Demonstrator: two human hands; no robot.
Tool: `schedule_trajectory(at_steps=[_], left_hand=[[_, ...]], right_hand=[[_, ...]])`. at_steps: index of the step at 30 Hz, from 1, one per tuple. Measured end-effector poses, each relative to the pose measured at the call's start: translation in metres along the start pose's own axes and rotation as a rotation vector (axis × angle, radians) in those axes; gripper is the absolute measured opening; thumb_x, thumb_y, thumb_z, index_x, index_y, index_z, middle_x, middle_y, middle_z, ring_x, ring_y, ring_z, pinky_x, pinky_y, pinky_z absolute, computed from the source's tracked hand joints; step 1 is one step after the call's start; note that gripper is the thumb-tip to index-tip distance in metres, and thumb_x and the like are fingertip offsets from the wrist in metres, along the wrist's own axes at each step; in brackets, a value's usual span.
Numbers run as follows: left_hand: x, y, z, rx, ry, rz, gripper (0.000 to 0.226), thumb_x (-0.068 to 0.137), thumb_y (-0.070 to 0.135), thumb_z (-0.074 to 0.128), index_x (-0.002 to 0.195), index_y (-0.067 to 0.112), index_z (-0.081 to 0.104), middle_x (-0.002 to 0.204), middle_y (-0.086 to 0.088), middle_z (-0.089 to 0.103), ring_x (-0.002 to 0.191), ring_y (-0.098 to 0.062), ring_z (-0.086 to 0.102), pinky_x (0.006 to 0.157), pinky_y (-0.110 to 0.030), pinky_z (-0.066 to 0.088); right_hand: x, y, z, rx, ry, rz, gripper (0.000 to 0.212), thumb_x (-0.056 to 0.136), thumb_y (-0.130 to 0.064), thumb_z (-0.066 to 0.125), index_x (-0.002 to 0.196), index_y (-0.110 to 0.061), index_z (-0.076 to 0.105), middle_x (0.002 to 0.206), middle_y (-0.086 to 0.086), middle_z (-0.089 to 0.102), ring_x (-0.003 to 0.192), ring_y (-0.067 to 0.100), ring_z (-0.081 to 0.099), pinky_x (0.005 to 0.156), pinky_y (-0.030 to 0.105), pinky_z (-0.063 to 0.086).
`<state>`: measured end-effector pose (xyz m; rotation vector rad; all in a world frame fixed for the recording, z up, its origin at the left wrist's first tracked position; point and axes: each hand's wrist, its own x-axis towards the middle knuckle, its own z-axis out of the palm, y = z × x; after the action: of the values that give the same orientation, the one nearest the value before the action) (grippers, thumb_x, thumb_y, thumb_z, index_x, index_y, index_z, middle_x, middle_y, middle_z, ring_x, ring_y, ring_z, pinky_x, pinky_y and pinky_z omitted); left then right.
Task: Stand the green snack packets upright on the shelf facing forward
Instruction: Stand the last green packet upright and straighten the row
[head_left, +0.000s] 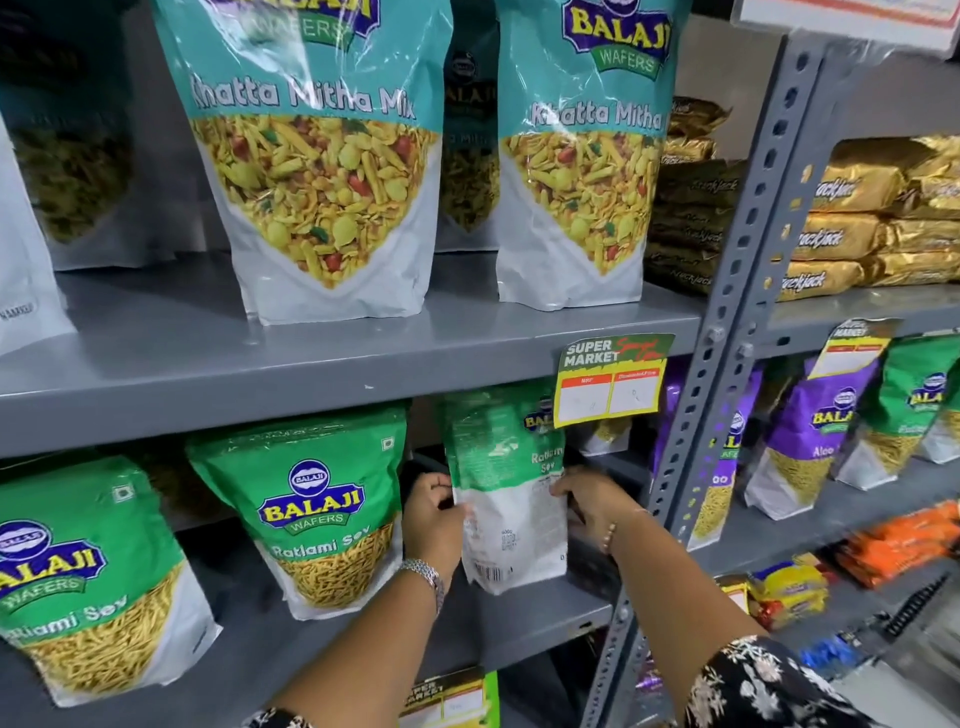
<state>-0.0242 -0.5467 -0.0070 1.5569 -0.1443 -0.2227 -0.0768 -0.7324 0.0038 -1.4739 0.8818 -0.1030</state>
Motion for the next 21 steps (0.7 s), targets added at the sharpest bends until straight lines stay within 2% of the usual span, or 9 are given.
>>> schedule_trajectory(at_steps=[3,6,8,10,12,15,17,19,21], left_hand=[[0.009,-0.006,-0.002,0.113,0.045,0.064,0.018,0.075,-0.005,0.061,0.089,0.006,0.058,0.094,-0.016,0.07,0.088,-0.03,0.066,0.072,-0.032,0.052],[0.004,-0.02,-0.003,0.179,0.103,0.103,0.012,0.077,0.0,0.061,0.086,0.008,0.057,0.088,-0.014,0.069,0.082,-0.028,0.064,0.061,-0.025,0.044],[0.003,-0.026,-0.004,0.176,0.105,0.122,0.012,0.079,0.002,0.061,0.088,0.007,0.057,0.09,-0.015,0.068,0.081,-0.026,0.062,0.062,-0.024,0.042],[0.005,-0.027,-0.005,0.182,0.091,0.116,0.011,0.079,0.004,0.061,0.089,0.007,0.057,0.091,-0.015,0.068,0.083,-0.027,0.063,0.066,-0.025,0.044],[0.005,-0.027,-0.005,0.193,0.09,0.112,0.011,0.079,0.005,0.06,0.089,0.007,0.057,0.091,-0.015,0.069,0.085,-0.029,0.064,0.068,-0.027,0.044],[-0.003,-0.021,-0.004,0.221,0.107,0.093,0.015,0.079,0.004,0.059,0.093,0.009,0.058,0.091,-0.01,0.065,0.085,-0.027,0.06,0.072,-0.028,0.044],[-0.014,-0.017,-0.002,0.264,0.08,0.101,0.019,0.077,0.002,0.057,0.089,0.016,0.055,0.084,-0.003,0.062,0.082,-0.024,0.059,0.071,-0.03,0.046],[-0.026,-0.017,0.0,0.291,-0.027,0.155,0.028,0.073,0.0,0.055,0.078,0.027,0.05,0.076,0.003,0.064,0.077,-0.022,0.063,0.07,-0.035,0.052],[-0.037,-0.023,0.001,0.305,-0.136,0.207,0.033,0.069,-0.004,0.048,0.076,0.028,0.047,0.069,0.005,0.07,0.074,-0.017,0.069,0.07,-0.034,0.056]], right_hand=[[0.012,0.003,0.01,-0.009,0.002,-0.151,0.02,0.082,0.002,0.049,0.09,-0.014,0.059,0.103,0.015,0.065,0.096,0.028,0.061,0.093,0.045,0.05],[0.015,0.023,0.02,-0.179,0.124,-0.296,0.035,0.08,-0.005,0.057,0.109,-0.025,0.057,0.109,0.002,0.061,0.107,0.026,0.059,0.091,0.037,0.045],[-0.006,0.042,0.032,-0.217,0.283,-0.287,0.039,0.08,-0.004,0.056,0.118,-0.013,0.053,0.114,0.01,0.062,0.106,0.032,0.061,0.088,0.034,0.046],[-0.03,0.064,0.048,-0.251,0.419,-0.363,0.032,0.076,-0.003,0.056,0.108,-0.002,0.052,0.109,0.02,0.062,0.1,0.036,0.061,0.081,0.037,0.048],[-0.053,0.084,0.072,-0.28,0.415,-0.478,0.037,0.07,-0.005,0.059,0.105,-0.004,0.05,0.107,0.016,0.055,0.1,0.035,0.056,0.082,0.039,0.049],[-0.073,0.091,0.11,-0.373,0.424,-0.553,0.061,0.072,-0.019,0.071,0.123,-0.008,0.04,0.118,0.009,0.042,0.105,0.025,0.047,0.091,0.039,0.047],[-0.075,0.085,0.123,-0.394,0.519,-0.533,0.064,0.076,-0.025,0.067,0.128,-0.006,0.037,0.118,0.013,0.043,0.103,0.031,0.05,0.087,0.042,0.048],[-0.066,0.078,0.118,-0.366,0.598,-0.437,0.059,0.078,-0.021,0.062,0.129,-0.004,0.037,0.115,0.018,0.045,0.101,0.04,0.052,0.083,0.045,0.048],[-0.055,0.078,0.1,-0.314,0.602,-0.401,0.057,0.073,-0.017,0.065,0.123,-0.006,0.04,0.11,0.019,0.048,0.097,0.042,0.053,0.079,0.046,0.049]])
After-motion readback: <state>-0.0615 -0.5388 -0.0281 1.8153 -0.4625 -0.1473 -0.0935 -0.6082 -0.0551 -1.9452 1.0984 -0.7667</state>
